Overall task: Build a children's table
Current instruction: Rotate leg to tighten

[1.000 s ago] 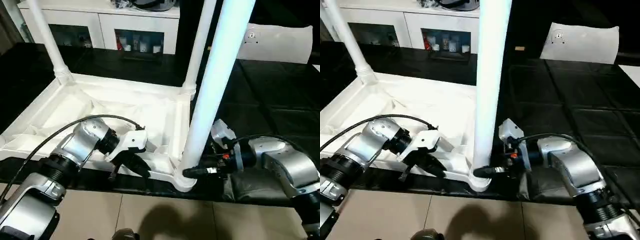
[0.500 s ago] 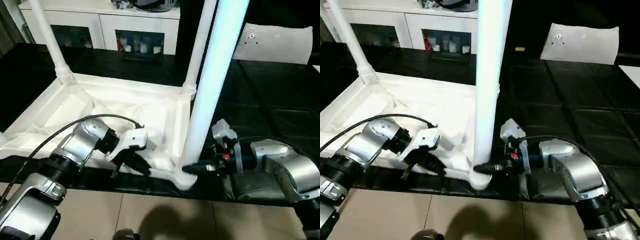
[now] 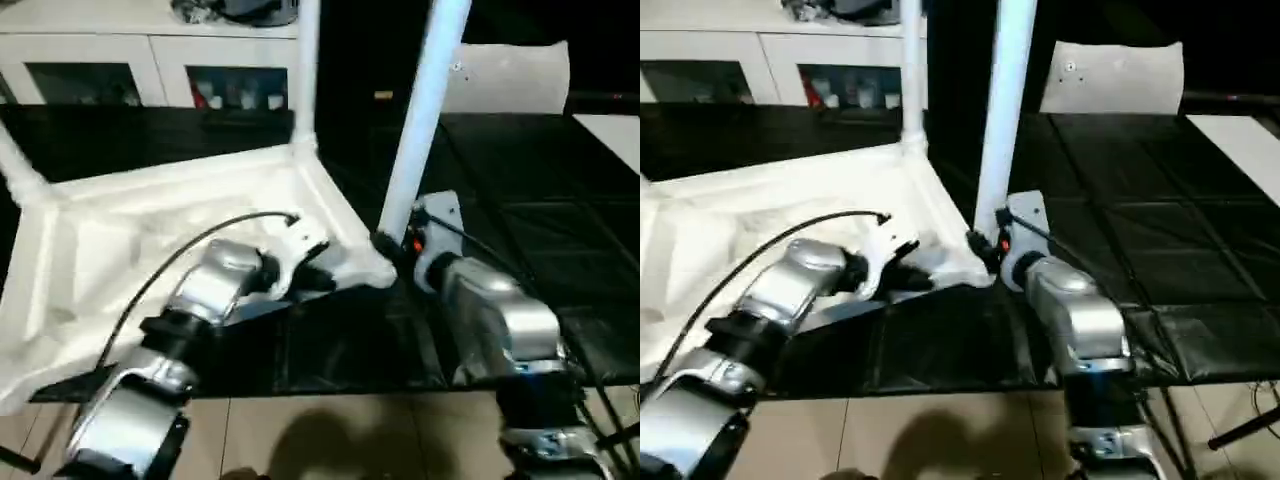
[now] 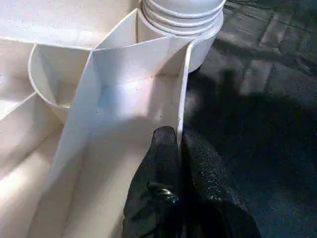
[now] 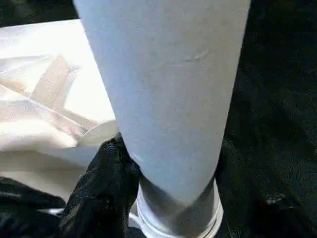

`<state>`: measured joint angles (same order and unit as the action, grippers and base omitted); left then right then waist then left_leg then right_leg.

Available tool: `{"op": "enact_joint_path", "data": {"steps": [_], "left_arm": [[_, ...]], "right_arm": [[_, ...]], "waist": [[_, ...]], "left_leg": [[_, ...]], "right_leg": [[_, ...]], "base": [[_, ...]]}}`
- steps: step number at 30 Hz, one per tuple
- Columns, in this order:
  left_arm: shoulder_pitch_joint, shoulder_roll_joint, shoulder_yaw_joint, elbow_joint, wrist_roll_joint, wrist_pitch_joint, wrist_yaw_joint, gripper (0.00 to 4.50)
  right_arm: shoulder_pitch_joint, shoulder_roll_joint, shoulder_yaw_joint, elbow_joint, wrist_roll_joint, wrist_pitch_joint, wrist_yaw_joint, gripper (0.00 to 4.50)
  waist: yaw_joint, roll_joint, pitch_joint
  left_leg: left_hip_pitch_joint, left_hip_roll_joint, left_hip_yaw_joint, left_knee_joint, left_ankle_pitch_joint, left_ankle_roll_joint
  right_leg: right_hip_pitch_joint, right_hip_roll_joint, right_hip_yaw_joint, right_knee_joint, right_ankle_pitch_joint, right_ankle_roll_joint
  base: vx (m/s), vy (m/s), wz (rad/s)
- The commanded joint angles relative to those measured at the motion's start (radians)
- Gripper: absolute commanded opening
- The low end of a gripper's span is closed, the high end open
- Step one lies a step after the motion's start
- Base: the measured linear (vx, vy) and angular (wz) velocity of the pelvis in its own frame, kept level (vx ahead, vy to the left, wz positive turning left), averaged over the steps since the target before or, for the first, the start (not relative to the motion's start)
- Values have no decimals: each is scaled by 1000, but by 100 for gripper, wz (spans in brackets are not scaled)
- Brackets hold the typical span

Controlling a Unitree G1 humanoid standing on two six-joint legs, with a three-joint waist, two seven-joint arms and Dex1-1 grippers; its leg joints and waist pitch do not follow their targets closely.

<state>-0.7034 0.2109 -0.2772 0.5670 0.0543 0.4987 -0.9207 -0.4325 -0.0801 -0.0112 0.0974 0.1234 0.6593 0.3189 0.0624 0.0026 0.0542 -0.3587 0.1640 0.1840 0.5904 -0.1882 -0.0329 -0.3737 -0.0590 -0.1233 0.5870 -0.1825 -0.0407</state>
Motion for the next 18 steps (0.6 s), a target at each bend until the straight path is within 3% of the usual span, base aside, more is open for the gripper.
{"op": "enact_joint_path", "data": {"steps": [1, 4, 5, 6, 9, 10, 12, 17, 18], "left_arm": [[-55, -42, 30, -26, -21, -29, 71, 0], [-43, -9, 10, -37, -10, -65, 16, 0], [-42, -5, 9, -37, -10, -70, 10, 0], [-34, 16, -1, -39, -8, -91, -21, 0], [-12, 55, -16, -48, -15, -123, -87, 0], [-7, 69, -22, -45, -15, -143, -110, 0], [9, 100, -39, -48, -21, -184, -181, 0], [27, 153, -72, -69, -43, -254, -323, 0], [27, 180, -99, -73, -42, -277, -387, 0]], "right_arm": [[5, 67, 99, -15, 62, -3, 67, 270], [21, 33, 88, -47, 70, -16, 105, 281], [23, 27, 88, -50, 70, -20, 113, 309], [33, 0, 81, -65, 79, -31, 148, 318], [51, -58, 67, -85, 95, -58, 217, 338], [55, -78, 62, -88, 103, -63, 245, 353], [66, -140, 64, -99, 116, -83, 326, 367], [80, -254, 88, -116, 134, -111, 495, 405], [81, -311, 110, -122, 146, -115, 586, 415]], "waist": [[7, 0, -77], [7, 2, -77], [9, 7, -76], [9, 3, -75], [12, 4, -72], [12, 11, -72], [11, 5, -71], [14, 3, -67], [18, 6, -68]], "left_leg": [[5, 79, -39, -59, -54, 47], [-1, 80, -38, -56, -28, 72], [1, 79, -38, -55, -43, 73], [1, 77, -36, -55, -73, 70], [2, 81, -38, -58, -95, 63], [2, 81, -39, -58, -96, 63], [2, 80, -38, -58, -112, 61], [4, 82, -36, -58, -133, 63], [7, 82, -36, -57, -139, 62]], "right_leg": [[49, -120, 82, -58, -122, -153], [47, -120, 81, -49, -45, -178], [47, -121, 81, -52, -58, -180], [50, -122, 81, -57, -91, -175], [52, -121, 80, -61, -136, -156], [51, -120, 80, -62, -138, -156], [52, -119, 80, -65, -156, -152], [47, -119, 79, -71, -217, -149], [46, -120, 78, -72, -229, -148]], "base": [[0, 0, 0], [0, 0, 0], [0, 0, 0], [0, 0, 0], [0, 0, 0], [0, 0, 0], [0, 0, 0], [0, 0, 0], [0, 0, 0]]}}
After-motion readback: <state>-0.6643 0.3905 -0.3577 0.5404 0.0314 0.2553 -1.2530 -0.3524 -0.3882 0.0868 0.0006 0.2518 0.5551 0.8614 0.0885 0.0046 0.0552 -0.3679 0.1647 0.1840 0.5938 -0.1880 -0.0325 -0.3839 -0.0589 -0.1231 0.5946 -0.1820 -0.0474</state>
